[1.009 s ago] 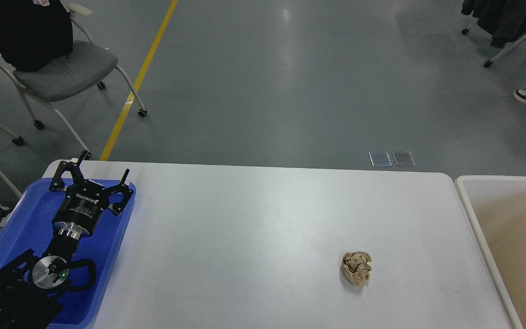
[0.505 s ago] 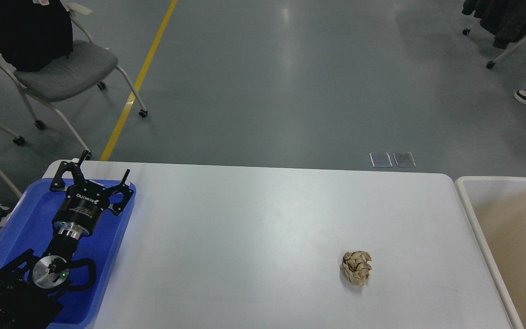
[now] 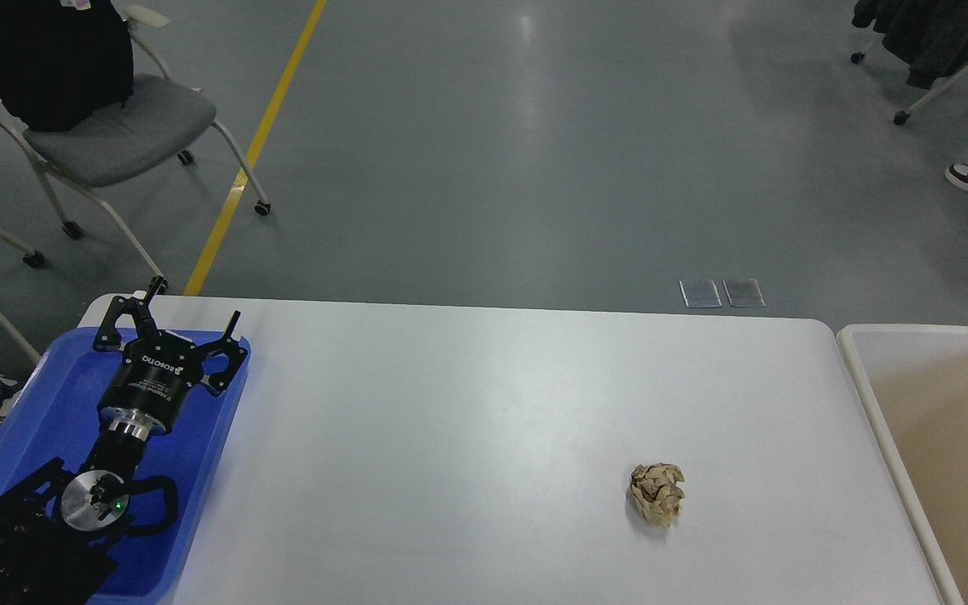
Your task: Tidy desktop
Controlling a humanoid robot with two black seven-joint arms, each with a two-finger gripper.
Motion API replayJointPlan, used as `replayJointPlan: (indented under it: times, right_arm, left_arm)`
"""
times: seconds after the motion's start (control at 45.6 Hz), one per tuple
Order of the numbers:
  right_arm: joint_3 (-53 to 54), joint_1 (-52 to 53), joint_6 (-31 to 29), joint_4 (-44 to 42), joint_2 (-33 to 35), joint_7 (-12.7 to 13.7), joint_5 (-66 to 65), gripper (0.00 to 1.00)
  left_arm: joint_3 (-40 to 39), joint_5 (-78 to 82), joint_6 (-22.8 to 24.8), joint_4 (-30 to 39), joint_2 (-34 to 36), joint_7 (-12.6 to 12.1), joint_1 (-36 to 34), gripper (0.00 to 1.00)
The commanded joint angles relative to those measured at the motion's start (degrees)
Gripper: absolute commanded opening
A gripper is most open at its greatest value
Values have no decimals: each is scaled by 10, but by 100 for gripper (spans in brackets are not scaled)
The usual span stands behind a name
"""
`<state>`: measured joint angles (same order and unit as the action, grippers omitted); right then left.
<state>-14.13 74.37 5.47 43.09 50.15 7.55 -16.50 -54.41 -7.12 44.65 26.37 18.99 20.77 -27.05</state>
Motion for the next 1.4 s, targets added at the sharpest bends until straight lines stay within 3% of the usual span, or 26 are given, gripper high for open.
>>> replayJointPlan:
  times: [0.0,0.307,0.439,0.812,1.163,1.382]
  right_arm:
    - [-194,155,-3,71,3,-3,35,100]
    - [-393,291,-2,144,-70,-9,103,100]
    - [-520,373,-6,208,-143,-49,169,100]
    - [-528,524,-55,372,-213,-54,173,100]
    - [-526,555,-97,393,-377,-53,175,100]
    - [-505,558,-149,393,-421,-53,175,100]
  left_arm:
    - [0,0,0,0,0,0,0,99]
    - [0,0,0,0,0,0,0,99]
    - [0,0,0,0,0,0,0,99]
    - [0,0,0,0,0,0,1,99]
    - [0,0,0,0,0,1,1,99]
    - [0,0,0,0,0,0,1,99]
